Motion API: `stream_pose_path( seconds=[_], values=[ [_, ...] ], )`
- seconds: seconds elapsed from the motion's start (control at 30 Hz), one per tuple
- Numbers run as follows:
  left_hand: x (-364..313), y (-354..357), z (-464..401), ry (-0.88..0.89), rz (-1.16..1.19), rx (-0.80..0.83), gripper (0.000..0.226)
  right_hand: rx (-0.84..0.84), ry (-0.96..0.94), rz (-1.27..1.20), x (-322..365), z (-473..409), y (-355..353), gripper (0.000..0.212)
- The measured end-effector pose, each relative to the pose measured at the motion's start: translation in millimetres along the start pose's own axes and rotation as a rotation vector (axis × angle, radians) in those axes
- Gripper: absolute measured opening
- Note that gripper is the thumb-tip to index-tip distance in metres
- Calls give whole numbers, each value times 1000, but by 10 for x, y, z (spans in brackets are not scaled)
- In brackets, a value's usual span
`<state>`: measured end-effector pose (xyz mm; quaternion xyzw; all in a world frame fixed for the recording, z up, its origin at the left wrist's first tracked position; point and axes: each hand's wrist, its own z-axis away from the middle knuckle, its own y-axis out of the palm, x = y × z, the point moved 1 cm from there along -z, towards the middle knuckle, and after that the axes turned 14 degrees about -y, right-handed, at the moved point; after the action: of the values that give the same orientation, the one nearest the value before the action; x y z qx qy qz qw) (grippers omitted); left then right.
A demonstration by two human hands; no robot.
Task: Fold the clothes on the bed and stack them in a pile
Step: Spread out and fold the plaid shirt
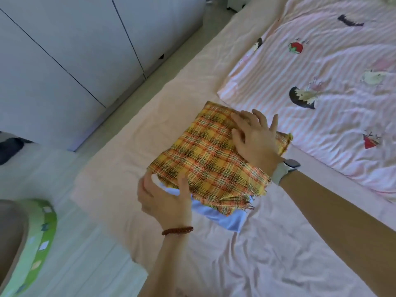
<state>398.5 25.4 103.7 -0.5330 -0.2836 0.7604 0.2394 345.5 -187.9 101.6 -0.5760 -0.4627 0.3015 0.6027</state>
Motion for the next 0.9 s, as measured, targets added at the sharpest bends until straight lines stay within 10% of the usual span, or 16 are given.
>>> stream_pose_path(
  seconds=[0.13,0.43,0.9],
  values=[
    [-428,191,-73,686,-415,3,58,139,-7,104,122,150,63,61],
    [208,642,-152,567,-925,489,81,451,131,7,-4,536,558,64],
    [4,-251,466,1096,-356,423,53,-172,649,-207,859,1865,-265,42]
  ],
)
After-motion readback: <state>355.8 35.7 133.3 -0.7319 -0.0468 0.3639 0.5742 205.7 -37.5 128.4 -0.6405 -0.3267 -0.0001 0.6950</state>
